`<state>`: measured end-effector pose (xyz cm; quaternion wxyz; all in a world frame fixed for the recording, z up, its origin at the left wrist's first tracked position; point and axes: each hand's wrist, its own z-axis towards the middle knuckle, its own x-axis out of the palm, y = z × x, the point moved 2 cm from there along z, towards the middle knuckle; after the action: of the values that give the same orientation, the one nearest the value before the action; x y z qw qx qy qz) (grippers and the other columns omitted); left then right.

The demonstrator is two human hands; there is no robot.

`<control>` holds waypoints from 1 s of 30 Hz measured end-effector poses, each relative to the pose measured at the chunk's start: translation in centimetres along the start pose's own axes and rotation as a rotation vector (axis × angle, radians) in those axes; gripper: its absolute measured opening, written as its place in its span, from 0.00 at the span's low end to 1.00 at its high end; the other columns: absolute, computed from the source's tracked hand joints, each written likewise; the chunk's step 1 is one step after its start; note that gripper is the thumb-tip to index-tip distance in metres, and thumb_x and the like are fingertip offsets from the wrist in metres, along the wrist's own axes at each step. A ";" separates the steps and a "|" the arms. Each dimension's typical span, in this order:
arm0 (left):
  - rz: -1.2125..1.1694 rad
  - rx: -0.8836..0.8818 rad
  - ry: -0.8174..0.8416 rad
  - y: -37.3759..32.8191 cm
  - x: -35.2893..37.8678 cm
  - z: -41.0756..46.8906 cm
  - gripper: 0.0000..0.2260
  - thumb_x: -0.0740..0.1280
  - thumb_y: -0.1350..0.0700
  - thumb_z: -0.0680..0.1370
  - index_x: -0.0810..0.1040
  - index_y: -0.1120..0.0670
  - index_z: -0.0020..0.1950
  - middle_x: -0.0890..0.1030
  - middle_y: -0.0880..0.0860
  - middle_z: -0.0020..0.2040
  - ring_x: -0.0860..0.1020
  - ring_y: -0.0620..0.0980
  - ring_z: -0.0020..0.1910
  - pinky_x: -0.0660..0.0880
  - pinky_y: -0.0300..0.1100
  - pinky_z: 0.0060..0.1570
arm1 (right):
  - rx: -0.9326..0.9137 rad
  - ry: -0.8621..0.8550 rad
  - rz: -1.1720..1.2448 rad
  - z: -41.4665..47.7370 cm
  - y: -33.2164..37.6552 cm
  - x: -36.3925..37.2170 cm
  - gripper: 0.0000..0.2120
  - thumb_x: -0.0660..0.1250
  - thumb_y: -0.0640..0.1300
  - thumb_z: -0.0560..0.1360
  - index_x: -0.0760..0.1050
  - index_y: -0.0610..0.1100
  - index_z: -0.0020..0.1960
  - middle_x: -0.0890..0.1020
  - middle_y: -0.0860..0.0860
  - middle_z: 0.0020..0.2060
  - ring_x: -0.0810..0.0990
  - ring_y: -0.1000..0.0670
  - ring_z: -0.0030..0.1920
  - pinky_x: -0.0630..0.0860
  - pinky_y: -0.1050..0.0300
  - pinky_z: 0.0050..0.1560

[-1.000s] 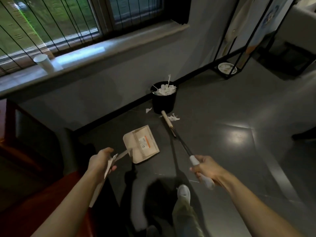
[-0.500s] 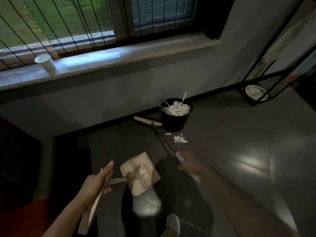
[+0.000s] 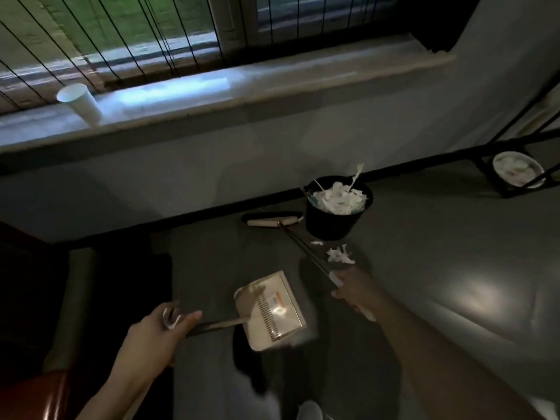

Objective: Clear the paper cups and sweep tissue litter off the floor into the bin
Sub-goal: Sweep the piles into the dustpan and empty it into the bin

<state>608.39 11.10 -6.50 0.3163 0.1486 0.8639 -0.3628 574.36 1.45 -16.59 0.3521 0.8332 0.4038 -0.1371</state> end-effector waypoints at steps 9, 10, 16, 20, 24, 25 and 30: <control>0.159 0.113 0.023 -2.2 -0.8 1.8 0.30 0.71 0.39 0.70 0.71 0.50 0.67 0.80 0.52 0.56 0.80 0.52 0.48 0.81 0.49 0.41 | 0.231 0.063 0.512 -9.1 -0.7 -0.8 0.16 0.60 0.58 0.79 0.77 0.47 0.52 0.74 0.51 0.34 0.67 0.57 0.26 0.63 0.68 0.24; 0.159 0.118 0.034 -2.2 -0.7 1.6 0.30 0.71 0.39 0.69 0.71 0.50 0.67 0.80 0.52 0.56 0.80 0.52 0.47 0.81 0.49 0.41 | 0.246 0.067 0.521 -10.1 -0.9 -0.6 0.15 0.61 0.58 0.78 0.77 0.47 0.52 0.71 0.51 0.31 0.65 0.56 0.26 0.61 0.67 0.25; 0.192 0.228 0.109 -1.8 0.4 -0.2 0.20 0.70 0.47 0.74 0.72 0.48 0.65 0.79 0.54 0.59 0.79 0.54 0.50 0.81 0.49 0.43 | 0.184 0.013 0.517 -16.0 -3.1 0.5 0.09 0.69 0.43 0.76 0.75 0.44 0.56 0.66 0.50 0.23 0.63 0.56 0.20 0.59 0.66 0.21; 0.285 0.341 0.135 -2.3 1.2 -1.0 0.16 0.66 0.46 0.76 0.72 0.43 0.62 0.80 0.52 0.55 0.80 0.54 0.48 0.79 0.51 0.48 | 0.223 -0.085 0.538 -19.2 -4.3 -2.0 0.08 0.70 0.43 0.75 0.79 0.41 0.52 0.66 0.49 0.23 0.63 0.55 0.19 0.59 0.67 0.20; 0.363 0.393 0.097 -3.7 2.0 -1.4 0.11 0.63 0.43 0.77 0.71 0.43 0.58 0.81 0.50 0.51 0.81 0.55 0.43 0.78 0.49 0.48 | 0.230 -0.146 0.539 -20.7 -5.2 -5.1 0.12 0.71 0.41 0.74 0.77 0.44 0.57 0.68 0.47 0.25 0.63 0.55 0.17 0.61 0.68 0.20; 0.369 0.391 0.088 -4.0 2.1 -1.4 0.11 0.62 0.43 0.77 0.71 0.43 0.57 0.81 0.50 0.51 0.81 0.55 0.43 0.78 0.50 0.48 | 0.229 -0.155 0.500 -20.6 -5.6 -5.8 0.13 0.71 0.41 0.74 0.76 0.45 0.58 0.69 0.47 0.24 0.64 0.55 0.18 0.63 0.67 0.20; 0.342 0.381 0.062 -4.5 2.4 -1.2 0.09 0.63 0.43 0.77 0.71 0.44 0.54 0.81 0.51 0.48 0.80 0.55 0.44 0.79 0.50 0.47 | 0.227 -0.147 0.265 -18.3 -7.5 -7.8 0.12 0.71 0.44 0.74 0.79 0.41 0.56 0.73 0.45 0.25 0.68 0.51 0.20 0.67 0.61 0.25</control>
<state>603.91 8.92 -5.06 0.3128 0.3605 0.7516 -0.4553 562.60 12.93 -3.04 0.2994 0.9011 0.2457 -0.1949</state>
